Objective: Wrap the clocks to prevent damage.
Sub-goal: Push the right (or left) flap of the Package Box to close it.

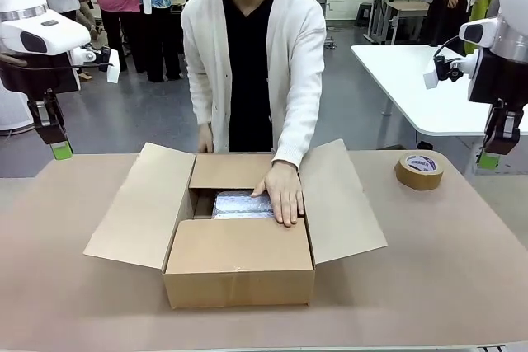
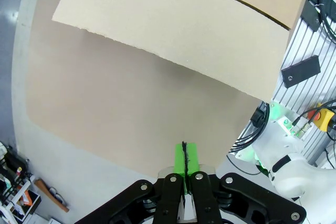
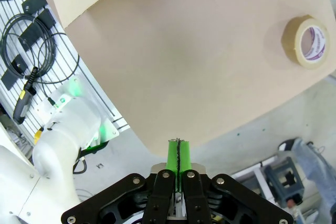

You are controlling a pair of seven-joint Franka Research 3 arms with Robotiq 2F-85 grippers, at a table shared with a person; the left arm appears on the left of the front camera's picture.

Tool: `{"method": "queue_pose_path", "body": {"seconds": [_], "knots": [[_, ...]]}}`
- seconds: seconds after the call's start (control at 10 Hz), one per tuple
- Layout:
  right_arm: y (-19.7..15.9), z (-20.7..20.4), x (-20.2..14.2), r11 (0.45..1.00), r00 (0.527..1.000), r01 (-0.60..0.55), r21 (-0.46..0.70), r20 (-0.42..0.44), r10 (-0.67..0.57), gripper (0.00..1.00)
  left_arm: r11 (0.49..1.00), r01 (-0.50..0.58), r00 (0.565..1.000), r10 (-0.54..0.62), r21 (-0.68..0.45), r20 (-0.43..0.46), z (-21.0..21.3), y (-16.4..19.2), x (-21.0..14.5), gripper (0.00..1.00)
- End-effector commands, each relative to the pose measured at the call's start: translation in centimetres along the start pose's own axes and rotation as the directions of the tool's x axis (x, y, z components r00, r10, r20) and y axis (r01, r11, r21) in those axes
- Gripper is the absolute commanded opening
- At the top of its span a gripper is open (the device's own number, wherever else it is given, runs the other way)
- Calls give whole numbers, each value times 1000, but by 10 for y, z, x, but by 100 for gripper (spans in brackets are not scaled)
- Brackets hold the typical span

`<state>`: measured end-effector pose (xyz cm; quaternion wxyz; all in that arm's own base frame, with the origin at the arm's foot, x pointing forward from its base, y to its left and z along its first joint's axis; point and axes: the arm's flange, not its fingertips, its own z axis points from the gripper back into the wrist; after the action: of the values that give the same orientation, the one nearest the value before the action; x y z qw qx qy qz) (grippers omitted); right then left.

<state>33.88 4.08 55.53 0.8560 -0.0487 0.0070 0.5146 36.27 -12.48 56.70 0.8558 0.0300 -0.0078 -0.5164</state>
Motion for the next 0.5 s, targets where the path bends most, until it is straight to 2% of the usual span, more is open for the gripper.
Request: {"method": "queue_pose_path", "body": {"seconds": [0.0,0.4], "knots": [[1,0,0,1000,1000,10,-3,-8,-10,1,1000,-3,1000,3,-1,-2,1,-1,-3,0],[1,0,0,1000,1000,10,-3,-8,-10,1,1000,-3,1000,3,-1,-2,1,-1,-3,0]]}}
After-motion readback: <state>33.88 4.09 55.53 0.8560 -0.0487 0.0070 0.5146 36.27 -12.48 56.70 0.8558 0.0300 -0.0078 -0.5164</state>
